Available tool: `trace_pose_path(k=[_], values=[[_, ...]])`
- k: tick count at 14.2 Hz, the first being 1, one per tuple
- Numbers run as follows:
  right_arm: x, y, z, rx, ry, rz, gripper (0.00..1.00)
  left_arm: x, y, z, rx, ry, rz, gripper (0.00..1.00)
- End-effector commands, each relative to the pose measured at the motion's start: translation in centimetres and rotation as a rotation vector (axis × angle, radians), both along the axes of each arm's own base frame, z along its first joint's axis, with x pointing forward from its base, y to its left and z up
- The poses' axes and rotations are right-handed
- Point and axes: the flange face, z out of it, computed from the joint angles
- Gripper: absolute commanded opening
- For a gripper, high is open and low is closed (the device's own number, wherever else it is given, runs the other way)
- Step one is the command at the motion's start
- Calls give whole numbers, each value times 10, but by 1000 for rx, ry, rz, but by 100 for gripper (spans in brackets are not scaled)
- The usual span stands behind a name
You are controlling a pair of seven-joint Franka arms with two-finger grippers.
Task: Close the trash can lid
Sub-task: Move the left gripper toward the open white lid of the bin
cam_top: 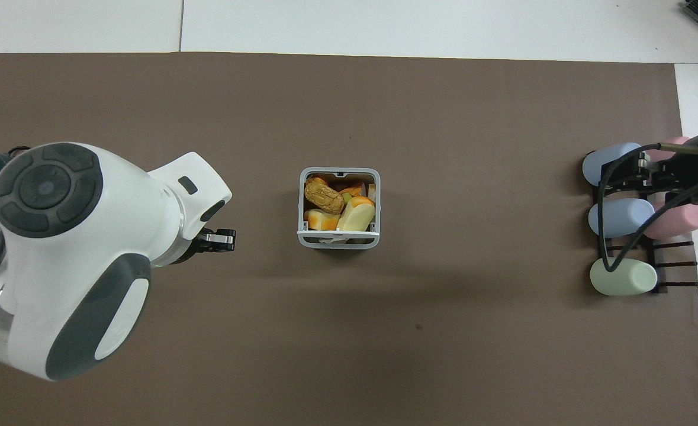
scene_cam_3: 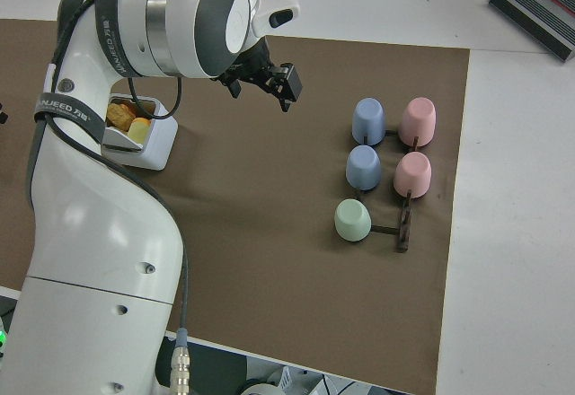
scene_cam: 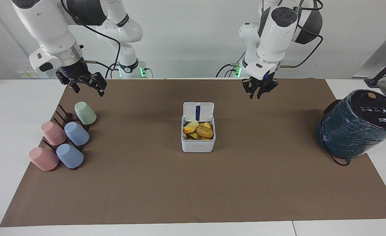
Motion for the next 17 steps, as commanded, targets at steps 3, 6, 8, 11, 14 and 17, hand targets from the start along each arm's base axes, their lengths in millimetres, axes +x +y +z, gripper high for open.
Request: trace_pose_path(k=[3,6,8,11,14,17], values=[[-5,-3,0,21,3,20,100,-34,-39,-1,-55,-60,54,17],[-5,-3,0,21,3,20,100,-42,-67,-11,-142,-112,107,14],[-5,-3,0,21,3,21,100,-48,-84,-19,-168,-130,128,14],[-5,-3,0,21,3,20,100,-47,-102,-36,-179,-134,132,14],[-5,-3,0,21,3,20,100,-41,-110,-40,-216,-167,172,14],[-5,-3,0,21,3,20,100,-35,-118,-48,-246,-192,193,13]])
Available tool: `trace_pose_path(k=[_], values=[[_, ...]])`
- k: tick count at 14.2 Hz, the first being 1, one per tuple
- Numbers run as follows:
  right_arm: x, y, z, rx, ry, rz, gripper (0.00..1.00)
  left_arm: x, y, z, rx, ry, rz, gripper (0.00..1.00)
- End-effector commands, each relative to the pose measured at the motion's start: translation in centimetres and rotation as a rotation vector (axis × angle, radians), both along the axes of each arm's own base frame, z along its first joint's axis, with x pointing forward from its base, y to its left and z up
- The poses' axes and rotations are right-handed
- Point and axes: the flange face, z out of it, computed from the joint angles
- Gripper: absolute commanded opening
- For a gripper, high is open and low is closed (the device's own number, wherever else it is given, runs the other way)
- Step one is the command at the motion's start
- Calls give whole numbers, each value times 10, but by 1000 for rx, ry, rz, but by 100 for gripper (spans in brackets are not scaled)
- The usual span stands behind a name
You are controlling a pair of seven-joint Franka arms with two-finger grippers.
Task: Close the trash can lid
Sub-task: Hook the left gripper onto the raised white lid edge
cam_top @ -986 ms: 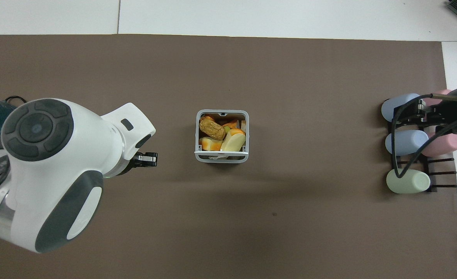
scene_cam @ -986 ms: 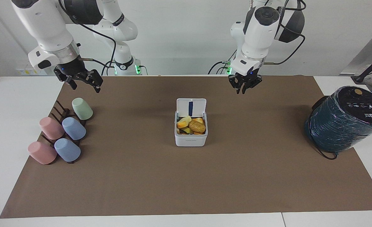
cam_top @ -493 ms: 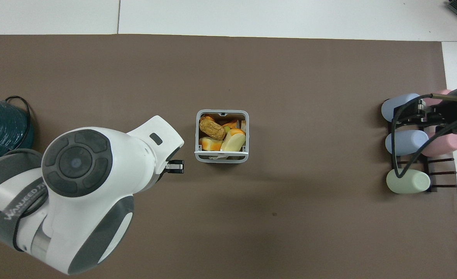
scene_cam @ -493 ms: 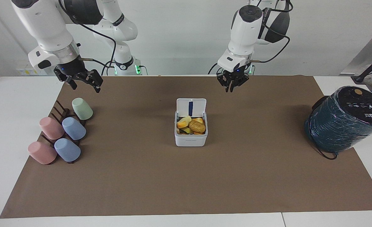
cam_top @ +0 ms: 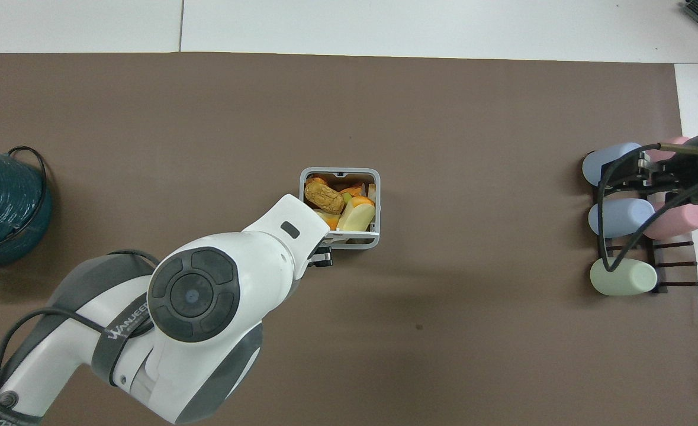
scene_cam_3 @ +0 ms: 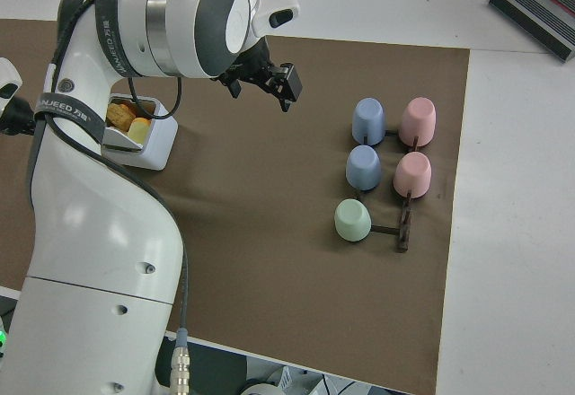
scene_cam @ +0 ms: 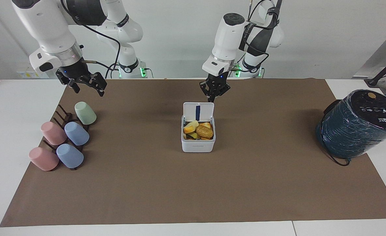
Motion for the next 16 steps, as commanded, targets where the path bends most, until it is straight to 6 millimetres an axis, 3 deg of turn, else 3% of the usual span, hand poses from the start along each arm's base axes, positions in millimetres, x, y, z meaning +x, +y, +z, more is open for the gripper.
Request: trace_pose_path(k=[1,12,16], values=[[-5,-3,0,21,3,20,100,4,-7,-8,-51,-26,46,13],[-5,-3,0,21,3,20,100,23,-15,-17,-134,-88,105,5],[-5,-3,0,21,3,20,100,40,-26,-29,-224,-148,157,4]])
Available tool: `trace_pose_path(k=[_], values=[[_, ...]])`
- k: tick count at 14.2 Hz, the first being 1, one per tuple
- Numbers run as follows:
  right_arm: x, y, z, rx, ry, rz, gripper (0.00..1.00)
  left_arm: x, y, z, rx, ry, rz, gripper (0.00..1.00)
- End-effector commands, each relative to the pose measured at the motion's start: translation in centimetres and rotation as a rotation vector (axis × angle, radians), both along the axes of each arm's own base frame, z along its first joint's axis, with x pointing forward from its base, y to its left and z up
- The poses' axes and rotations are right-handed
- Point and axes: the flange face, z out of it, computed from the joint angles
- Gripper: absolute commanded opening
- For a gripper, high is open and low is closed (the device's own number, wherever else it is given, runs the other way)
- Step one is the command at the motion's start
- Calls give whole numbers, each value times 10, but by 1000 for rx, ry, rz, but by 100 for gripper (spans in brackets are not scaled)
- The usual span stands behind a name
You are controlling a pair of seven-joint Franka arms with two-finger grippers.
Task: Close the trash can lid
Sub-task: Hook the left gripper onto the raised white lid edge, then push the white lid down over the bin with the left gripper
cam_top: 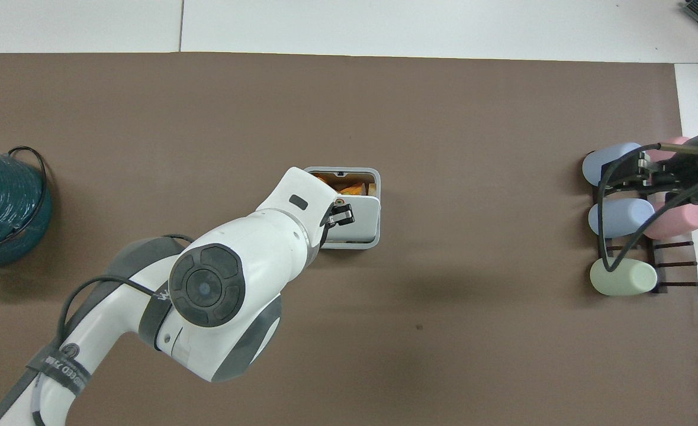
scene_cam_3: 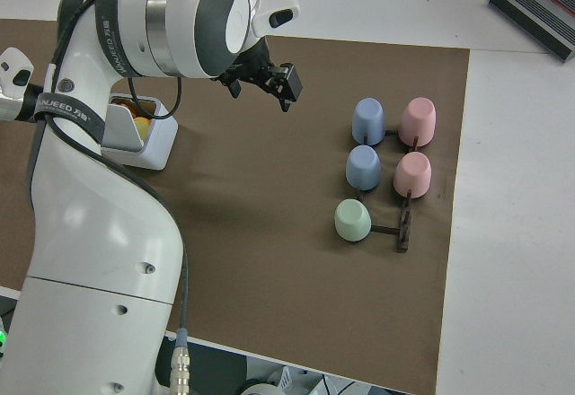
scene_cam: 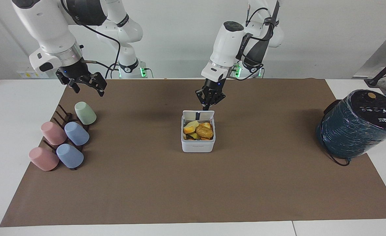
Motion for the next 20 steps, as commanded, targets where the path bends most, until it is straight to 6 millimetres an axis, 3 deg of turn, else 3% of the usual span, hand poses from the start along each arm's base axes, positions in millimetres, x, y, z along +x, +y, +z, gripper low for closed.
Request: trace_pose_path(k=[1,7,12,15,20], values=[[-5,-3,0,21,3,20,100,10,-8,-10,-59,-25,40,4],[-5,-3,0,21,3,20,100,20,-6,-25,-71,-39,55,2],[-5,-3,0,21,3,20,100,40,-21,-60,-79,-38,66,2],[-5,-3,0,21,3,20,100,46,-21,-62,-94,-47,83,2],[-5,-3,0,21,3,20,100,49,-22,-87,-76,-28,84,0]])
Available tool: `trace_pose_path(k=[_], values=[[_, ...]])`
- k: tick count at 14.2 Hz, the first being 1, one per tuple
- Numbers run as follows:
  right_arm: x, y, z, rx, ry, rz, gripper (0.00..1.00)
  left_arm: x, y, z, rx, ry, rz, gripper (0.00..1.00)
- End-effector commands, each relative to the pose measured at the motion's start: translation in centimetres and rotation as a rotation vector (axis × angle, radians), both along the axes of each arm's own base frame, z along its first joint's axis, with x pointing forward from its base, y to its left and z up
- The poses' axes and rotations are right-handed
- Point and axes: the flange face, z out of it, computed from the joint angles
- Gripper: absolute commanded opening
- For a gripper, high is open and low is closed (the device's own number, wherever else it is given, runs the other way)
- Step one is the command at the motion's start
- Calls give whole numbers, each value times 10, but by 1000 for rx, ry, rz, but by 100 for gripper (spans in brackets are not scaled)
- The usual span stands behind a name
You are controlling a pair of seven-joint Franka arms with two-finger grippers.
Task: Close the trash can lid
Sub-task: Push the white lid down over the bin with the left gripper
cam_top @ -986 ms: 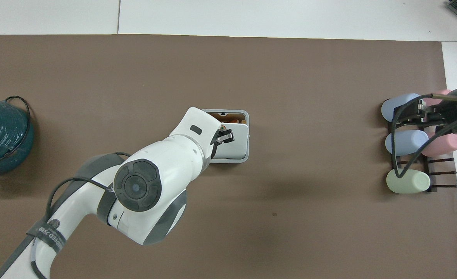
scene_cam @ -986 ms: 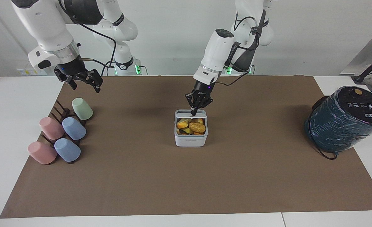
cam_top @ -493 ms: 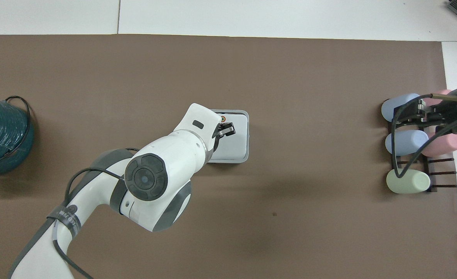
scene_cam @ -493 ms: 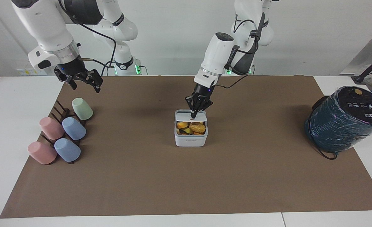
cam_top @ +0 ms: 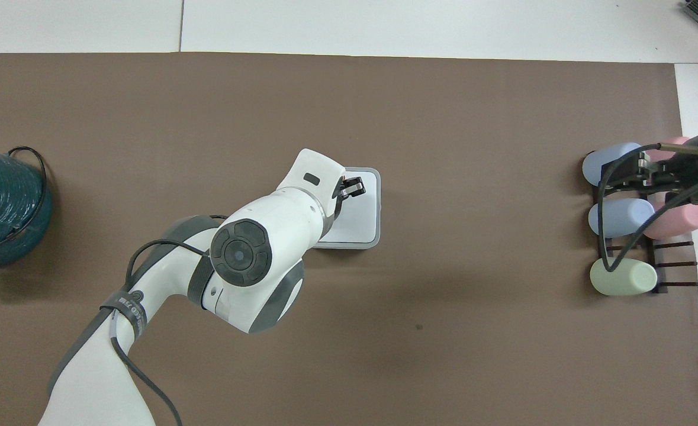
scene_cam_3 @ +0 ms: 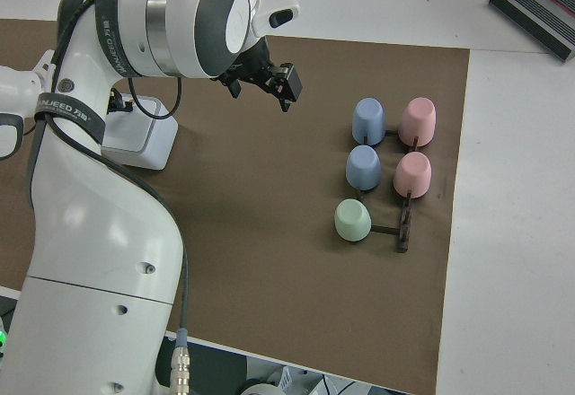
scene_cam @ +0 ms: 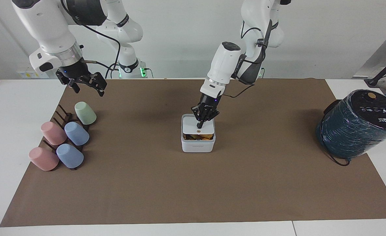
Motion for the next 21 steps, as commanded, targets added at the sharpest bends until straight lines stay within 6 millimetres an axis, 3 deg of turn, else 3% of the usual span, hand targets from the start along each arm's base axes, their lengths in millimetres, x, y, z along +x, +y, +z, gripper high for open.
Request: trace_pose_path(k=[1,6,10,15,18,21], values=[[-5,-3,0,21,3,20,100,7,-2,-22,-3,13,15,0],[-5,-3,0,21,3,20,100,9,-4,-45,10,23,9,0],[-5,-3,0,21,3,20,100,15,-6,-36,19,36,6,0],[-5,-3,0,21,3,20,100,40,8,22,108,168,12,0],[-5,-3,0,21,3,20,100,49,37,64,157,223,2,0],[-5,-3,0,21,3,20,100,45,87,102,235,286,-74,0]])
